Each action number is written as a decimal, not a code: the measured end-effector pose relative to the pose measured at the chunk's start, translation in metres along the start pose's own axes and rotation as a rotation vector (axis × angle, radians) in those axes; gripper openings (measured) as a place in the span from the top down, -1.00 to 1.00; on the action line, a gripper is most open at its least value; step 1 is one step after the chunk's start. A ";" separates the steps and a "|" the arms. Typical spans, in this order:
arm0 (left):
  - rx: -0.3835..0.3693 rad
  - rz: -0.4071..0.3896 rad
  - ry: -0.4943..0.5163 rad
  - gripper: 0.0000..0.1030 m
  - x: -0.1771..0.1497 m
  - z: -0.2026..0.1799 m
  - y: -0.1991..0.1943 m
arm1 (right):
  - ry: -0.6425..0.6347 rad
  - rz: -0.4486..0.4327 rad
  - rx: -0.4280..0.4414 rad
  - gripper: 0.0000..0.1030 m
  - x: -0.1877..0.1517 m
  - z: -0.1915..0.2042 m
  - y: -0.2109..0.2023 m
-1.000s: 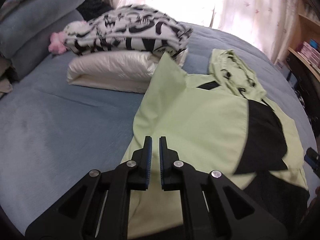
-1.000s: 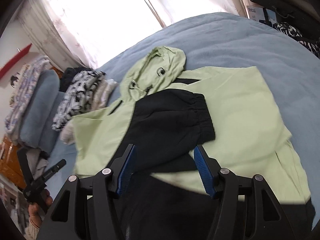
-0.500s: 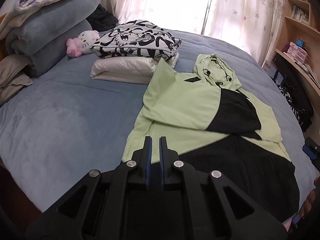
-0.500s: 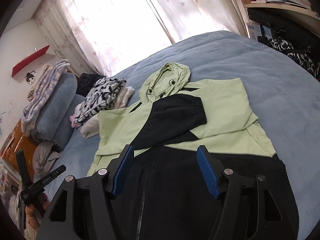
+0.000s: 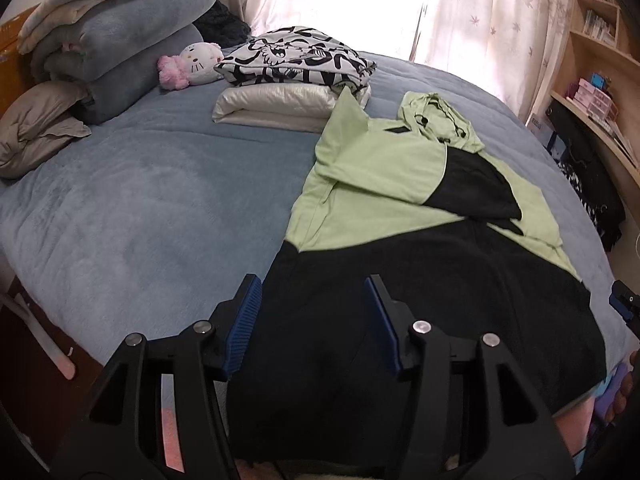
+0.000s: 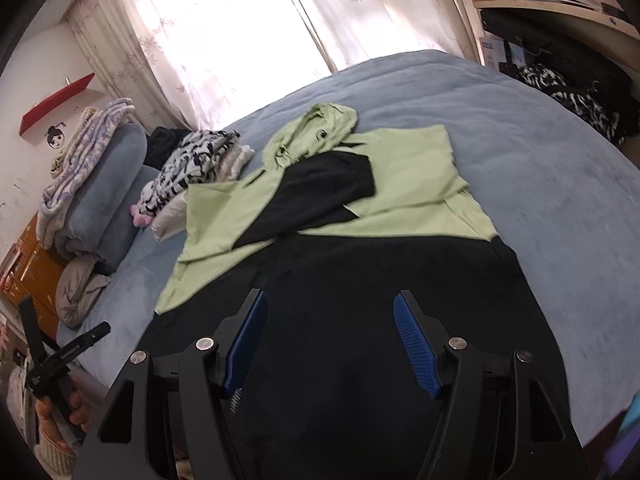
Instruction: Fold large clothes
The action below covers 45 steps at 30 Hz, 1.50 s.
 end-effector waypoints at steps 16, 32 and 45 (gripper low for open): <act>-0.139 0.211 0.011 0.02 -0.073 0.053 0.053 | 0.081 0.103 -0.174 -0.29 -0.070 -0.136 -0.029; -0.359 0.182 -0.010 -0.67 -0.074 0.033 0.084 | 0.239 0.097 0.113 0.11 -0.078 -0.174 0.007; -0.426 0.189 0.007 -0.38 -0.078 0.027 0.081 | 0.207 0.120 0.241 0.53 -0.074 -0.129 0.034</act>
Point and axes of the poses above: each gripper's, at about its wrist camera, not at the fingertips, and y roughly the way its jaws point, z to its left, x to its top, the point moved 9 cm from there along y, roughly the way its jaws point
